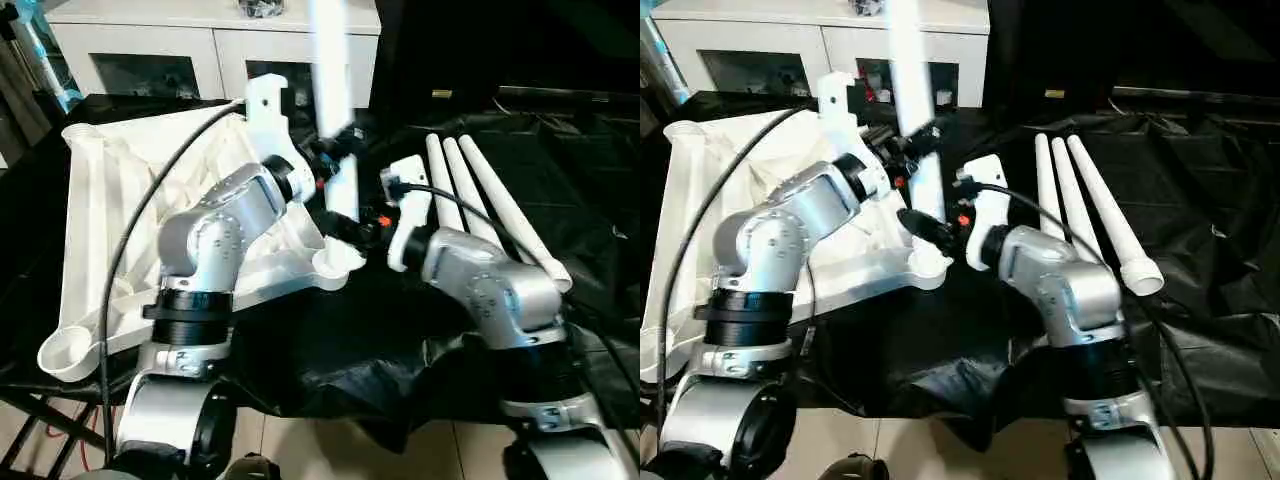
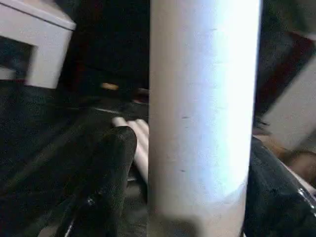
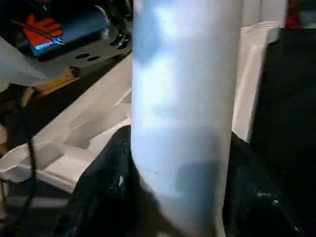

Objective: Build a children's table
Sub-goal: Pick table leg

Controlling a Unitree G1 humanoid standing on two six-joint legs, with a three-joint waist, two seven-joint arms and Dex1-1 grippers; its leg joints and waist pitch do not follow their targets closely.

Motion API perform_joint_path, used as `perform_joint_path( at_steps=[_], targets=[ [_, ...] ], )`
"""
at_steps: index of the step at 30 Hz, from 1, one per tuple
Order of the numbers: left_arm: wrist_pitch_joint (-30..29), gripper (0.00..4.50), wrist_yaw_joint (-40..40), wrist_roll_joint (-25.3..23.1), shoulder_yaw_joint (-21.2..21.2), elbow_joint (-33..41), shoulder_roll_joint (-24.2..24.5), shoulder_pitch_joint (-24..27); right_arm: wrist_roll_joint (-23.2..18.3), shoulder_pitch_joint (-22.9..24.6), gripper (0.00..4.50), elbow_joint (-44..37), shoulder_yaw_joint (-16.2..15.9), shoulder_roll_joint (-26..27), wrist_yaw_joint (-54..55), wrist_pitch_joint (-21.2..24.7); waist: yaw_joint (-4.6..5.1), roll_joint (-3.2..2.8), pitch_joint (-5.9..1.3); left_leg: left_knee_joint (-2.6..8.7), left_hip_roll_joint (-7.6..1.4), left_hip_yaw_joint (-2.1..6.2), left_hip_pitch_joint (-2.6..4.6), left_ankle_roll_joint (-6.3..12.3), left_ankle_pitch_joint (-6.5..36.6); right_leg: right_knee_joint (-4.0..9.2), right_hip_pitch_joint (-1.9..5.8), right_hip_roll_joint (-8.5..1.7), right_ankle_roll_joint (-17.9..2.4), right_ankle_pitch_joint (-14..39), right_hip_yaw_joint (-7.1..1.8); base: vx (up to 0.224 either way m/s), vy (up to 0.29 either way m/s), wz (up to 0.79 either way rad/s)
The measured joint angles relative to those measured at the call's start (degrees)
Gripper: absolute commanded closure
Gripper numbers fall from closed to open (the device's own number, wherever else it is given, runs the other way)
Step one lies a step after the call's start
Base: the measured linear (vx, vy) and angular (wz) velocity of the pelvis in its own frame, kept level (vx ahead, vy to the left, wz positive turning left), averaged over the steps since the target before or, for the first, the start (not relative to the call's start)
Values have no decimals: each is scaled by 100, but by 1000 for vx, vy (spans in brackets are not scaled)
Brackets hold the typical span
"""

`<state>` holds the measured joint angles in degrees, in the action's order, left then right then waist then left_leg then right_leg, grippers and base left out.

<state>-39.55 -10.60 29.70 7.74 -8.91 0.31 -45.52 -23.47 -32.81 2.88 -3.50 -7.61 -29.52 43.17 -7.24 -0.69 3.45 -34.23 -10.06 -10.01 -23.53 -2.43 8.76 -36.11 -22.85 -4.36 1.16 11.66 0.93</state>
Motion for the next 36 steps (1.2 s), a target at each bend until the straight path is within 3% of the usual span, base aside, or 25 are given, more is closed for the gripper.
perform_joint_path(
  at_steps=[4,7,8,10,15,18,25,29,32,33,36],
  targets=[
    [48,187,344,-71,103,-27,-185,-10,195,-2,257,1,-44,118,237,-32,4,0,0,0,0,0,-1,0,0,1,0,0,4,-3,0,0,0,0],
    [48,227,376,-70,116,-23,-214,-8,299,-2,257,0,-120,103,316,-105,11,-1,0,0,0,2,0,-1,0,1,-1,0,8,-5,0,0,0,0],
    [48,227,360,-66,120,-9,-228,-7,335,-2,201,-4,-153,84,323,-124,13,-1,0,0,0,2,0,-1,0,1,-1,0,9,-5,0,0,0,0],
    [53,242,330,-42,124,16,-241,-5,327,-2,187,-40,-153,65,292,-123,10,-3,1,0,1,2,-1,-1,0,1,0,0,9,-6,0,0,0,0],
    [65,261,-287,109,79,-49,-51,-6,-20,-8,142,-255,-111,-538,-537,-91,-4,-12,2,-1,3,2,0,0,0,4,2,0,11,-7,-1,0,0,0],
    [51,262,-840,225,29,-135,166,-6,-376,-16,119,-279,109,-949,-1210,51,4,-19,1,-1,2,3,1,0,0,4,2,0,15,-10,-1,0,0,0],
    [-499,262,-2047,1114,136,-216,314,-57,-790,-138,63,-274,155,-1493,-2173,426,23,-28,3,-4,2,3,3,0,0,0,2,0,11,-12,-1,0,0,0],
    [-837,262,-3165,1571,-20,21,660,-16,-1034,-146,63,-286,-26,-1793,-2775,502,36,-28,2,-4,1,3,5,1,0,-2,4,0,10,-12,-1,0,0,0],
    [-905,262,-3435,1683,-96,172,686,-1,-1077,-187,63,-343,-143,-1842,-3031,529,44,-27,2,-8,1,2,5,1,0,-2,6,0,7,-14,-1,0,0,0],
    [-911,262,-3496,1726,-99,193,686,7,-1086,-189,89,-378,-151,-1842,-3075,547,41,-27,2,-9,1,2,5,1,0,-3,6,0,6,-15,-1,0,0,0],
    [-912,262,-3602,1793,-90,256,716,24,-1193,-224,99,-400,-157,-1842,-3162,629,39,-27,2,-13,1,2,5,1,0,-5,7,0,1,-18,-1,0,0,0]
  ],
)
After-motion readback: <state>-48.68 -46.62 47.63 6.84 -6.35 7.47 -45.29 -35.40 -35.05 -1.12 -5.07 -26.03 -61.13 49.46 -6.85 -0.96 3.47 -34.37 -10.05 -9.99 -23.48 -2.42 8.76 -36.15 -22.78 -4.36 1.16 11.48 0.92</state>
